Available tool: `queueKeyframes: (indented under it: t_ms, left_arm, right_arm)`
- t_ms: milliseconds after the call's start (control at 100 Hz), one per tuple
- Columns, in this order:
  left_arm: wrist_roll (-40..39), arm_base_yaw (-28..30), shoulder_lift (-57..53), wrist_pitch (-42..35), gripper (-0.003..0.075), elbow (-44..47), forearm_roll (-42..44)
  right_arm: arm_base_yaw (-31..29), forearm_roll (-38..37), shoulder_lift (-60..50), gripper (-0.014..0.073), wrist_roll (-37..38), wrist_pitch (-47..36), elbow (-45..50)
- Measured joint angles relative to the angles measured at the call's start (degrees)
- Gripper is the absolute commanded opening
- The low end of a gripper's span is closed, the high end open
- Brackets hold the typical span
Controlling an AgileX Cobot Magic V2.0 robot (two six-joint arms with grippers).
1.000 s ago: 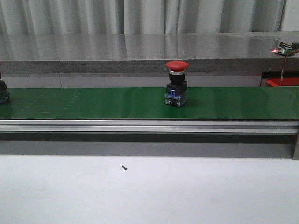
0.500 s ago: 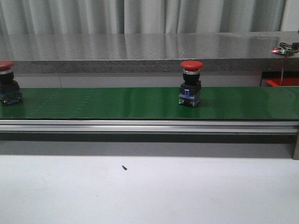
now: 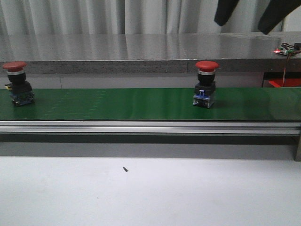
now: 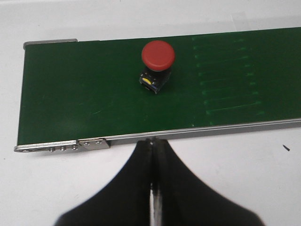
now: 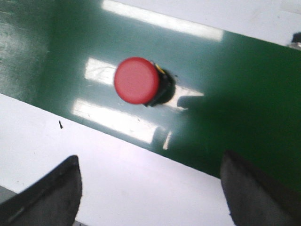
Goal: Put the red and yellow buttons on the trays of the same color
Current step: 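Move the right gripper down over the first arriving red button, then grasp the red button with the right gripper and lift it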
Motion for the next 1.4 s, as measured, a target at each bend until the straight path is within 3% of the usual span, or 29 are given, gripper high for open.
queueKeyframes:
  t_ms: [210,380,630,700,870,940,1210,1400]
  left_arm:
    - [0.0,0.0,0.0,0.0,-0.002,0.0,0.0]
    - [0.0,0.0,0.0,0.0,-0.002,0.0,0.0]
    - [0.0,0.0,0.0,0.0,-0.002,0.0,0.1]
    - [0.0,0.0,0.0,0.0,-0.002,0.0,0.3]
    - [0.0,0.0,0.0,0.0,-0.002,0.0,0.3]
    - [0.0,0.0,0.0,0.0,-0.002,0.0,0.3]
    - [0.0,0.0,0.0,0.0,-0.002,0.0,0.3]
    - [0.0,0.0,0.0,0.0,-0.002,0.0,0.4]
  right_arm:
    - [0.8,0.0,7.8,0.0602,-2.9,1.5,-6.4]
    - [0.8,-0.2,12.2,0.0602,-7.4,1.5,-7.0]
    - [0.8,-4.6,16.2,0.0598,-8.1,-0.4,-7.0]
    - [0.8,-4.9,16.9,0.0558,-8.3,-0.4,-7.0]
    - [0.8,-5.1,17.5,0.0341,-8.4,-0.2,-7.0]
    - [0.8,-5.4,17.5,0.029,-8.4,0.1,-7.0]
    - [0.8,-7.4,17.4,0.0274,-8.4,0.8,-7.4]
    - [0.1,-8.6,16.9,0.0274,-8.6,3.2,-12.8]
